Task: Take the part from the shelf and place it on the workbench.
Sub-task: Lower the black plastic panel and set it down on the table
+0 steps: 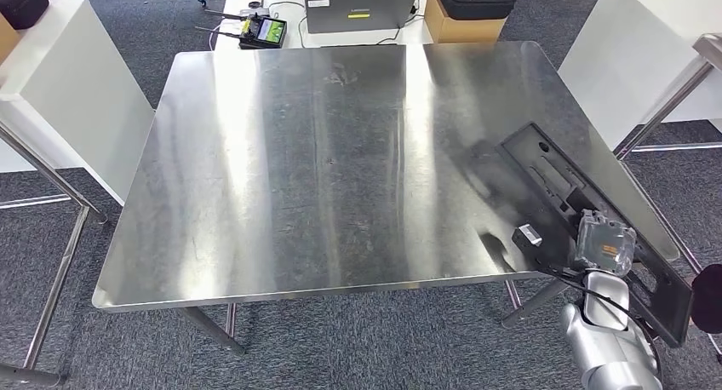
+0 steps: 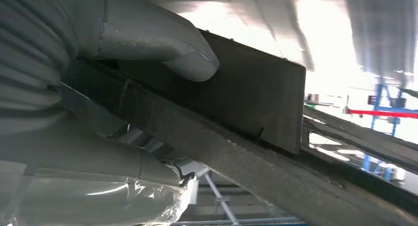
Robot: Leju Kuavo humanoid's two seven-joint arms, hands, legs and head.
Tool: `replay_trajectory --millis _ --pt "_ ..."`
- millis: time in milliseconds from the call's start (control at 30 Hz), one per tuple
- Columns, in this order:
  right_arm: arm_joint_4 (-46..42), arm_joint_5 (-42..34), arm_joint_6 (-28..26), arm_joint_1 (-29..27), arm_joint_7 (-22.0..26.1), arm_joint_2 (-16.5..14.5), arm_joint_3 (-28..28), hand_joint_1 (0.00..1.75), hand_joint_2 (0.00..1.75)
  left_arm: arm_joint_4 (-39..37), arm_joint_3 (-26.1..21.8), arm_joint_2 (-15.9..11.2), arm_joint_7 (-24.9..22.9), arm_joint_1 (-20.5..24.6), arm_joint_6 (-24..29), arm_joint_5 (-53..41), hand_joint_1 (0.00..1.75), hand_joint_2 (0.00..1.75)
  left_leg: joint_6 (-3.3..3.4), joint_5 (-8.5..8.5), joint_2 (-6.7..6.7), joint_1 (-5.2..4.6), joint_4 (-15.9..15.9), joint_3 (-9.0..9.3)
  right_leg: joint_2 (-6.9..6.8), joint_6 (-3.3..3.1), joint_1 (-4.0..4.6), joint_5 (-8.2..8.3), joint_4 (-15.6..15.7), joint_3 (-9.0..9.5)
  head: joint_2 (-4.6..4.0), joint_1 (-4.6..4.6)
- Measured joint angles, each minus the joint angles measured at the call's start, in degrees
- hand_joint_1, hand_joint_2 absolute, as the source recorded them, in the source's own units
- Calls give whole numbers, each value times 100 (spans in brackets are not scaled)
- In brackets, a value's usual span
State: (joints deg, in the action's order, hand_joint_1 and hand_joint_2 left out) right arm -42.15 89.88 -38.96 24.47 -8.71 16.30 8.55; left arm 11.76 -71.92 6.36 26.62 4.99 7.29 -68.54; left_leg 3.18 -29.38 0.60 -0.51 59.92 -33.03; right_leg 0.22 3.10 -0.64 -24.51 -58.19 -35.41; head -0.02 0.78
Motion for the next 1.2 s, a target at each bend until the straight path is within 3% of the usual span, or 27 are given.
replay_trajectory --millis 367,700,967,1167,1200 --pt "180 1 -8 598 203 -258 -882 175 175 0 6 -9 30 7 -71 -106 0 175 -1 7 8 4 -1 -18 -2 -2 -1 0 -12 2 0 -1" --pt "871 1 -22 1717 -107 -941 -2963 175 175 0 25 -42 31 52 -121 -221 0 175 -3 10 -7 8 -1 5 20 -4 9 1 -16 -2 0 0" --pt "1161 0 -23 1839 -71 -1263 -3594 175 175 0 50 -52 29 53 -140 -310 0 175 -3 10 -10 10 -1 -6 17 -5 4 0 -20 -2 0 -2" --pt "1325 0 -18 1841 -331 -1460 -3986 175 175 0 114 -68 35 55 -186 -388 0 175 -3 10 -7 8 -1 -6 16 -5 3 0 -19 -3 0 -1" --pt "1347 0 -16 1842 -366 -1475 -4038 131 175 0 133 -68 33 56 -188 -398 0 175 -3 10 -7 8 -1 -6 16 -5 3 0 -19 -3 0 -1"
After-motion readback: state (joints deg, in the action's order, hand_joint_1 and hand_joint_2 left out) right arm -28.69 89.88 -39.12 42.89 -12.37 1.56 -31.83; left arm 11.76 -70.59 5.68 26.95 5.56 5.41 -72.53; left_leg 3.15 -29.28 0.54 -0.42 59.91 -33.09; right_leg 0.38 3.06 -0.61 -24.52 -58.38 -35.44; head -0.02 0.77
